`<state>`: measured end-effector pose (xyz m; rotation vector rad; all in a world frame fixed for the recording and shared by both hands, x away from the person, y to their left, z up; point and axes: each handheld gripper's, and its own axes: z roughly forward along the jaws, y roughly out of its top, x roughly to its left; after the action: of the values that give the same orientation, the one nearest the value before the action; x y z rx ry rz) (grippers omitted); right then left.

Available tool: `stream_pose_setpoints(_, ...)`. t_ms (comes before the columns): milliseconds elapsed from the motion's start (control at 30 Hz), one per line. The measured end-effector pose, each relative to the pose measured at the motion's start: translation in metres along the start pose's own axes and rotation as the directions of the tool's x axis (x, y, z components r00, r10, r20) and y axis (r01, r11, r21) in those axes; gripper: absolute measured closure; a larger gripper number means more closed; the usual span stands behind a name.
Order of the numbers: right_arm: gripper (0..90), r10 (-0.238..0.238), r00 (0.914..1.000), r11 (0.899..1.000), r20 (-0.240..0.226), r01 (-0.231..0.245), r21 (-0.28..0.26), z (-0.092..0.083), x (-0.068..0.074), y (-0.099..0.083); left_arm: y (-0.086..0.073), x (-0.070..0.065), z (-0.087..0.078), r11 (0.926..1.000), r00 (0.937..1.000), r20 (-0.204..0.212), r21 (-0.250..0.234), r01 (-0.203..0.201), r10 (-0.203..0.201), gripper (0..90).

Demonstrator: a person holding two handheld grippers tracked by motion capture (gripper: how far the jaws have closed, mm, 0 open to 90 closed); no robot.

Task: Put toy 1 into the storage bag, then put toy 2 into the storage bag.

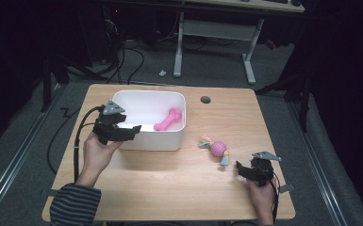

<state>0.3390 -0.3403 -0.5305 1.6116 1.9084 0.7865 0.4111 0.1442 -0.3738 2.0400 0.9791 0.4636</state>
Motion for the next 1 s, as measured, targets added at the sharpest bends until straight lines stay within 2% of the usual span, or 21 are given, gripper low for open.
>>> stream_pose_setpoints(267, 22.8, 0.0, 1.0, 1.0, 0.0, 0.0, 0.0, 0.0, 0.0, 0.0, -0.024, 0.002, -0.011, 0.999, 0.9995, -0.012, -0.035, 0.029, -0.03, 31.7)
stream_pose_setpoints(300, 22.8, 0.0, 1.0, 1.0, 0.001, 0.0, 0.0, 0.0, 0.0, 0.0, -0.031, 0.004, -0.012, 0.9985, 0.9991, -0.008, -0.037, 0.041, -0.041, 31.7)
stream_pose_setpoints(567, 22.8, 0.001, 1.0, 1.0, 0.001, -0.001, 0.0, 0.0, 0.0, 0.0, -0.05, 0.01, -0.017, 0.9947, 0.9957, -0.001, -0.044, 0.093, -0.093, 31.7)
stream_pose_setpoints(767, 22.8, 0.001, 1.0, 1.0, 0.001, -0.001, 0.0, 0.0, 0.0, 0.0, -0.062, 0.014, -0.016, 0.9915, 0.9925, -0.002, -0.045, 0.122, -0.122, 31.7)
stream_pose_setpoints(833, 22.8, 0.001, 1.0, 1.0, 0.001, -0.001, 0.0, 0.0, 0.0, 0.0, -0.07, 0.017, -0.014, 0.9887, 0.9896, 0.003, -0.042, 0.144, -0.144, 31.6)
stream_pose_setpoints(1000, 22.8, 0.001, 1.0, 1.0, 0.001, -0.001, 0.0, 0.0, 0.0, 0.0, -0.08, 0.018, -0.011, 0.9863, 0.9869, 0.005, -0.035, 0.161, -0.161, 31.5)
